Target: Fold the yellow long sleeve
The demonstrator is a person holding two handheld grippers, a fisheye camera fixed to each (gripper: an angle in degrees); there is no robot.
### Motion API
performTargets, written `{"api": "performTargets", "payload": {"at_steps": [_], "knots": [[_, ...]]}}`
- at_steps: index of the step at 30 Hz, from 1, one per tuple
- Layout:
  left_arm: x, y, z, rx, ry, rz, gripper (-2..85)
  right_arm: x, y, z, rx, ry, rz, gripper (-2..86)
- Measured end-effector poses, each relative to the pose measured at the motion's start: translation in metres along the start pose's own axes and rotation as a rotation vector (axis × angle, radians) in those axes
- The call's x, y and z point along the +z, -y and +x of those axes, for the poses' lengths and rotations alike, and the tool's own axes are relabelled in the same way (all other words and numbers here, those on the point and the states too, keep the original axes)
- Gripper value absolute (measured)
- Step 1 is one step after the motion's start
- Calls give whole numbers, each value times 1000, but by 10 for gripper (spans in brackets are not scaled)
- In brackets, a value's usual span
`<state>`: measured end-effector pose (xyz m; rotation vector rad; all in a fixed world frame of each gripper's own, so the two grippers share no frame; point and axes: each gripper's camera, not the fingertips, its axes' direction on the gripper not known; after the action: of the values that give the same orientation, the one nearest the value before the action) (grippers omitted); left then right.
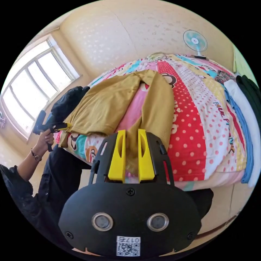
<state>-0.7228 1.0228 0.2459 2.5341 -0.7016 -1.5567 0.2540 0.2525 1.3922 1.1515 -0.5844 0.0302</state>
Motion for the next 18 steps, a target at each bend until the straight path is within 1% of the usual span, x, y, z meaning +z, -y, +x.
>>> {"api": "performTargets", "payload": {"at_steps": [1,2,3,4,5,6,7,8,9,10,11,12,13,14,15,17,18], "knots": [[-10,-13,-6,-6,-59,73,65,-1,-1,-6,-50,-26,-53,54],[-19,-23,-12,-25,-96,103,60,-3,6,-11,-112,-47,-154,46],[-23,-26,-14,-32,-108,104,60,-4,11,-13,-150,-58,-219,43],[-28,-29,-18,-35,-123,75,58,-7,21,-17,-255,-80,-357,40],[-35,-33,-22,-34,-127,38,67,-15,31,-18,-338,-160,-477,39],[-41,-35,-24,-35,-121,30,72,-22,36,-16,-353,-236,-504,39],[-58,-44,-28,-30,-97,55,88,-44,46,-7,-352,-421,-485,39],[-78,-55,-33,-21,-69,106,97,-72,55,7,-297,-573,-407,41],[-88,-59,-36,-21,-56,133,98,-89,60,18,-238,-618,-352,42],[-106,-65,-43,-34,-43,180,100,-119,66,44,-71,-651,-251,45],[-118,-67,-51,-42,-55,212,103,-144,67,72,121,-631,-184,51],[-122,-65,-55,-40,-69,219,106,-152,65,83,189,-595,-167,55],[-125,-59,-61,-36,-87,219,114,-162,60,96,272,-473,-137,61],[-125,-51,-66,-45,-66,227,121,-166,52,97,310,-307,-58,67],[-124,-47,-68,-55,-45,232,125,-165,48,93,308,-223,-3,68],[-109,-25,-71,-69,11,236,142,-136,32,54,229,39,165,79],[-100,-18,-70,-62,23,221,143,-123,30,40,189,82,179,83]]}}
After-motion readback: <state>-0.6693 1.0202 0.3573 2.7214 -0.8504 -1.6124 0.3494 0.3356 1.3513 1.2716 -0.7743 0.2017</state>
